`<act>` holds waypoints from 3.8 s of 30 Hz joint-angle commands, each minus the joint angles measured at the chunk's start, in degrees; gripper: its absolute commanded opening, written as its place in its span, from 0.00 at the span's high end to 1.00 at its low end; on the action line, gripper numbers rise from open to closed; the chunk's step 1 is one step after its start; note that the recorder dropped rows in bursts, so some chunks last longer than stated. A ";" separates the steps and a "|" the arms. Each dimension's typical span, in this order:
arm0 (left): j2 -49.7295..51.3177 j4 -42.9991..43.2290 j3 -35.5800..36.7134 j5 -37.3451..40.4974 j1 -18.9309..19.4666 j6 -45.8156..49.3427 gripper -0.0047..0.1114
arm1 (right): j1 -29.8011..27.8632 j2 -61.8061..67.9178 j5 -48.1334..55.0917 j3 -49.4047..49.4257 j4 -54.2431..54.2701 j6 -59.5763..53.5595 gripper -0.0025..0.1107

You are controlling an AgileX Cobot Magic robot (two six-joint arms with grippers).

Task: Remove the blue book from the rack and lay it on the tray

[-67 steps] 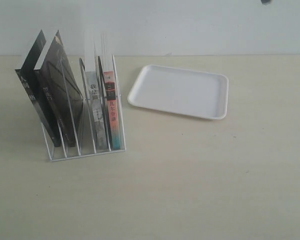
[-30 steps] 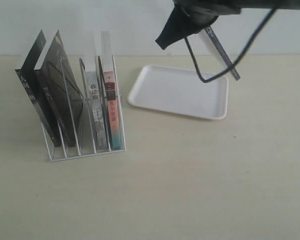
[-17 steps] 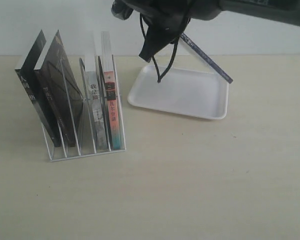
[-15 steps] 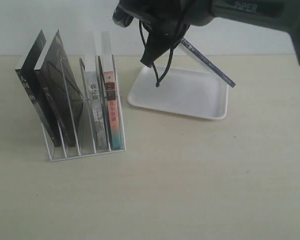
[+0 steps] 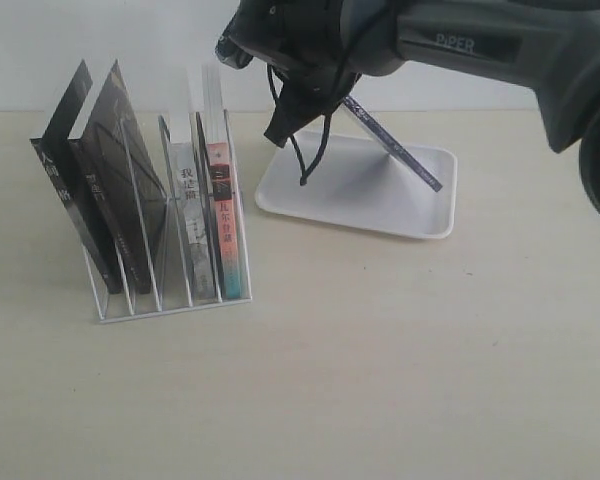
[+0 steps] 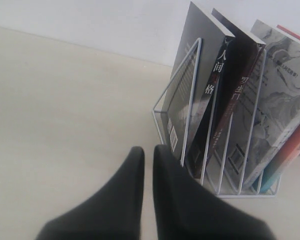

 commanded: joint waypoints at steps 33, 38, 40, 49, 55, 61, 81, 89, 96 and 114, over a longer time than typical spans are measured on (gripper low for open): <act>-0.13 -0.21 0.22 -0.54 -0.26 -0.20 0.91 | -1.18 -9.69 8.40 -0.85 7.55 2.06 0.56; -0.13 -0.21 0.22 -0.54 -0.26 -0.20 0.91 | -1.18 -11.16 13.67 -0.85 7.42 2.06 0.98; -0.13 -0.21 0.22 -0.54 -0.26 -0.20 0.91 | -1.33 -12.03 13.67 -0.85 7.19 2.51 0.98; -0.13 -0.21 0.22 -0.54 -0.26 -0.20 0.91 | -1.37 -20.61 13.67 2.63 12.88 6.44 0.98; -0.13 -0.21 0.22 -0.54 -0.26 -0.20 0.91 | -1.37 -23.04 13.67 2.73 12.76 7.31 0.98; -0.13 -0.21 0.22 -0.54 -0.26 -0.20 0.91 | -1.37 -23.15 13.67 2.73 12.76 7.32 0.98; -0.13 -0.21 0.22 -0.54 -0.26 -0.20 0.91 | -1.37 -23.21 8.98 2.73 6.27 6.27 0.98; -0.13 -0.21 0.22 -0.54 -0.26 -0.20 0.91 | -1.50 -26.43 8.98 2.90 3.28 6.37 0.98; -0.13 -0.21 0.22 -0.54 -0.26 -0.20 0.91 | -3.94 -37.04 -2.48 15.36 -1.57 15.08 0.98; -0.13 -0.21 0.22 -0.54 -0.26 -0.20 0.91 | -31.22 -87.04 -7.65 66.96 -2.76 39.40 0.98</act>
